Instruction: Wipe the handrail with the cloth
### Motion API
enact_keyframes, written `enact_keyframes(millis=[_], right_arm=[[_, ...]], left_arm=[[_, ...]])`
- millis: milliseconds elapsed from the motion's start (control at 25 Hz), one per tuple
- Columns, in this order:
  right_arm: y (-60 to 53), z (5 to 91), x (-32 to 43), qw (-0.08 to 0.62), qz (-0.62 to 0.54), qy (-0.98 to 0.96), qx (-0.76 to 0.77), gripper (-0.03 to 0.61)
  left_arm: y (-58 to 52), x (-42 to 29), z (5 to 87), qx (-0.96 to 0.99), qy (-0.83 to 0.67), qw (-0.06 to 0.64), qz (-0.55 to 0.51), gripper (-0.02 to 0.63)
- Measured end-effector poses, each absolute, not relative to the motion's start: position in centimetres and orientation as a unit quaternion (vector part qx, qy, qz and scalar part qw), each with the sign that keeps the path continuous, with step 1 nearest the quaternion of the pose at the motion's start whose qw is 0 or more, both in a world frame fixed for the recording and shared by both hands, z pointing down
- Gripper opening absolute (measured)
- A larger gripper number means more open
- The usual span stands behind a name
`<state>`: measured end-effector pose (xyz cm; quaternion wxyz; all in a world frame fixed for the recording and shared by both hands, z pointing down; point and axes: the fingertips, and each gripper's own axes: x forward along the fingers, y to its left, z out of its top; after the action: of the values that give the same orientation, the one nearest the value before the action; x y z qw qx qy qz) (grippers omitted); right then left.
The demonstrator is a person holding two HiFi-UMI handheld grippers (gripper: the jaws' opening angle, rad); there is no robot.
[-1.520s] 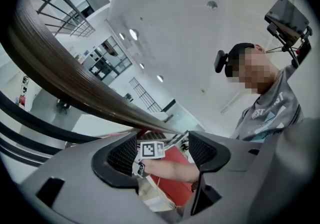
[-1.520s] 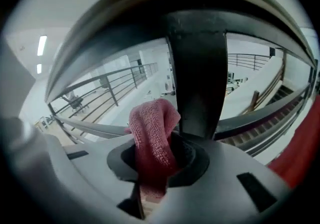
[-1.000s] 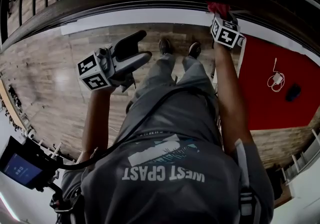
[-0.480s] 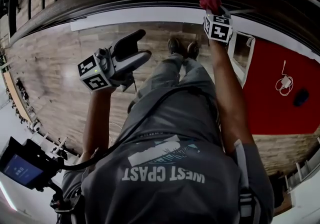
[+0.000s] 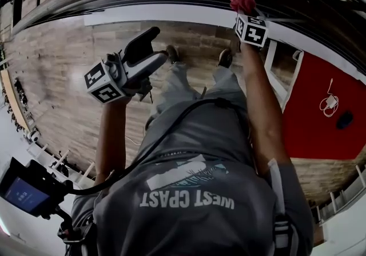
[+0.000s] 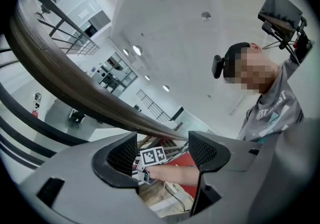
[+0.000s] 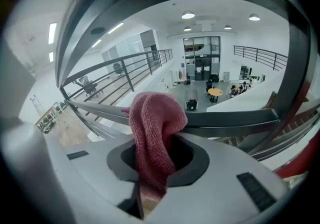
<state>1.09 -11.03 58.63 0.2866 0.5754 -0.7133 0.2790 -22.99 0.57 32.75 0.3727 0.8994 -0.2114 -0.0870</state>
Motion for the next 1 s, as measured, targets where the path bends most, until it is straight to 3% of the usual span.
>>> enact_keyframes(millis=[440, 1000], right_arm=[[-10.7, 58.5, 12.5, 0.331, 0.297, -0.662, 0.604, 0.072], [-7.6, 62.2, 8.3, 0.345, 0.351, -0.672, 0.552, 0.072]], left_arm=[[1.0, -20.5, 32.7, 0.902, -0.183, 0.382, -0.082, 0.327], [2.5, -20.4, 33.9, 0.897, -0.178, 0.398, -0.073, 0.327]])
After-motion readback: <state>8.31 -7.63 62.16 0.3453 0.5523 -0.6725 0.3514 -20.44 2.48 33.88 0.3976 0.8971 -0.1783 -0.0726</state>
